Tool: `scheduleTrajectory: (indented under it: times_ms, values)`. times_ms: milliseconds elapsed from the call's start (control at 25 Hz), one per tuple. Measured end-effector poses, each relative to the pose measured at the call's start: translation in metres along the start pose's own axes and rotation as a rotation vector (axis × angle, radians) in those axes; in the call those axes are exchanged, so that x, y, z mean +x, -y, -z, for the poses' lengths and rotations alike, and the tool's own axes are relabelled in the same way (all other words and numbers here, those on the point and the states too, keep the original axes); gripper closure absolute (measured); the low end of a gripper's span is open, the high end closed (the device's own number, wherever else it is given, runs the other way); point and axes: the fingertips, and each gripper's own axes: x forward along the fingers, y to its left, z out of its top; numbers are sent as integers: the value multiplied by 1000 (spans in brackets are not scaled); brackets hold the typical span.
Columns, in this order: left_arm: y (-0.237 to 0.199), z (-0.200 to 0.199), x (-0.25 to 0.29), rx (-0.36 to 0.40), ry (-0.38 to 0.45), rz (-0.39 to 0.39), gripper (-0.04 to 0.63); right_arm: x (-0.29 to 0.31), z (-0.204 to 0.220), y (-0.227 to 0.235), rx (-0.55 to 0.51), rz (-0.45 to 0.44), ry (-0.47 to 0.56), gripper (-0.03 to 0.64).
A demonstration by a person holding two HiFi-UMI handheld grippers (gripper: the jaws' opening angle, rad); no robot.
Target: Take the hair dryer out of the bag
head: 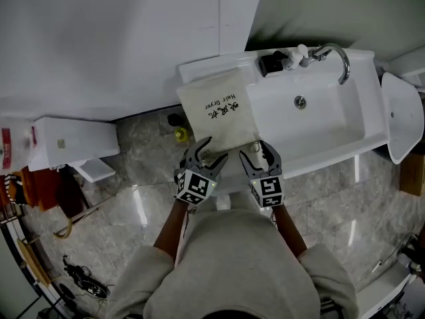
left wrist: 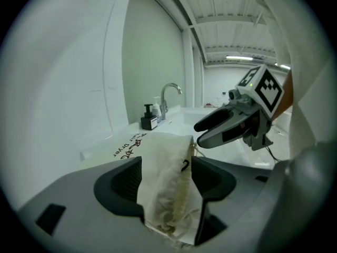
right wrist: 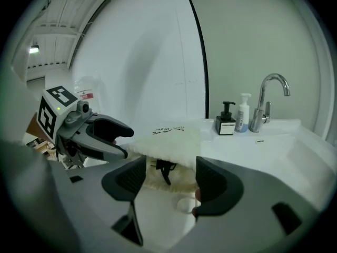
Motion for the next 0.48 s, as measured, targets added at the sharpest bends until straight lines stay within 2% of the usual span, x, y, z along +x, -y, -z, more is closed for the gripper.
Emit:
scheduleTrajectory:
  times_ms: [200, 360, 480]
  values:
    - [8, 2, 14, 185, -52, 43, 319, -5, 14, -1, 26, 19, -33, 330]
    - [8, -4, 23, 269, -63, 66, 319, -8, 23, 0, 20, 30, -55, 330]
    - [10, -7, 30, 360, -79, 78, 319, -8, 29, 2, 18, 37, -69, 330]
